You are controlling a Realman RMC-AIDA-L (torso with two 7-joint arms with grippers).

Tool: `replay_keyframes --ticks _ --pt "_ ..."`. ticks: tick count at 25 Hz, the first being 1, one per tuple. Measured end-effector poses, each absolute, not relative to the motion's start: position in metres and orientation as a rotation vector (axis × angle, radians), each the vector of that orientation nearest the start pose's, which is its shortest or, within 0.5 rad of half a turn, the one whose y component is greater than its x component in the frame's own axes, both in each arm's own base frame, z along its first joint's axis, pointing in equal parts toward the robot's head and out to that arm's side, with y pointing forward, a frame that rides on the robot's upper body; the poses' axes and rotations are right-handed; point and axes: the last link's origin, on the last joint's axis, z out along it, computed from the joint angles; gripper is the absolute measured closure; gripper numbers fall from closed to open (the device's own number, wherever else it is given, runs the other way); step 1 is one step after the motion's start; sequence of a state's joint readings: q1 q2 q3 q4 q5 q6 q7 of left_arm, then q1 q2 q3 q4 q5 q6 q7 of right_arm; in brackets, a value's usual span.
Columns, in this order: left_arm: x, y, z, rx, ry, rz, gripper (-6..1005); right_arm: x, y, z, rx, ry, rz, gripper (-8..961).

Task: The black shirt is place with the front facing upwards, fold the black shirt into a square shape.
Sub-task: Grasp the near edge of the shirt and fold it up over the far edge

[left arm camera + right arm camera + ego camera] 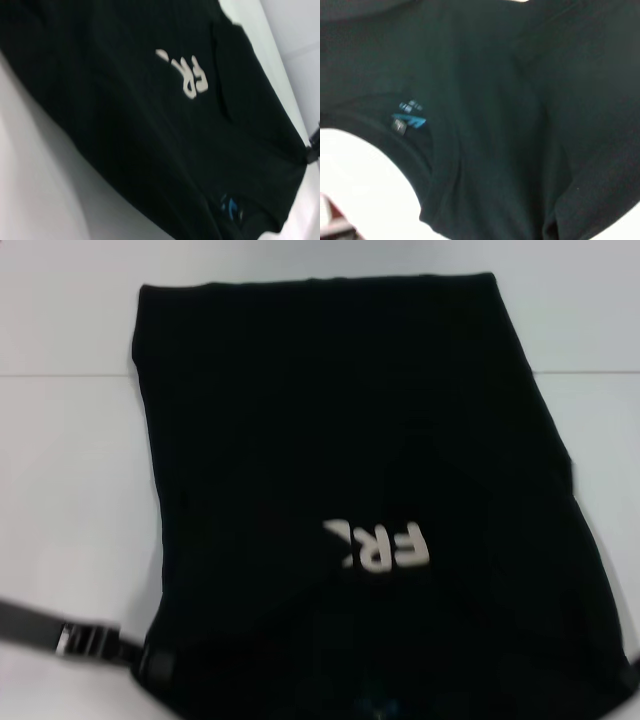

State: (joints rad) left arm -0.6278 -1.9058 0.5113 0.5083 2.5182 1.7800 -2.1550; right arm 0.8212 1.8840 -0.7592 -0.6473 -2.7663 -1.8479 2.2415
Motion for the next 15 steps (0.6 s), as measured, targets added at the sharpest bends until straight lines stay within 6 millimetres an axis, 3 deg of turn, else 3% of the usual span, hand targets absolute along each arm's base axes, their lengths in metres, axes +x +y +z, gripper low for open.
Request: replay_keyframes --ticks 7,12,15 --pt "-0.320 0.262 0.032 -2.679 -2.067 0.008 944 0.286 0.309 0.053 -2.865 1.566 -0.700 853" --pt "-0.320 0.264 0.032 -2.674 -2.065 0.007 943 0.289 0.311 0.046 -2.844 1.574 -0.619 844" --pt "-0.316 0.276 0.036 -2.629 -2.048 -0.108 943 0.289 0.318 0.049 -2.789 1.615 -0.491 839"
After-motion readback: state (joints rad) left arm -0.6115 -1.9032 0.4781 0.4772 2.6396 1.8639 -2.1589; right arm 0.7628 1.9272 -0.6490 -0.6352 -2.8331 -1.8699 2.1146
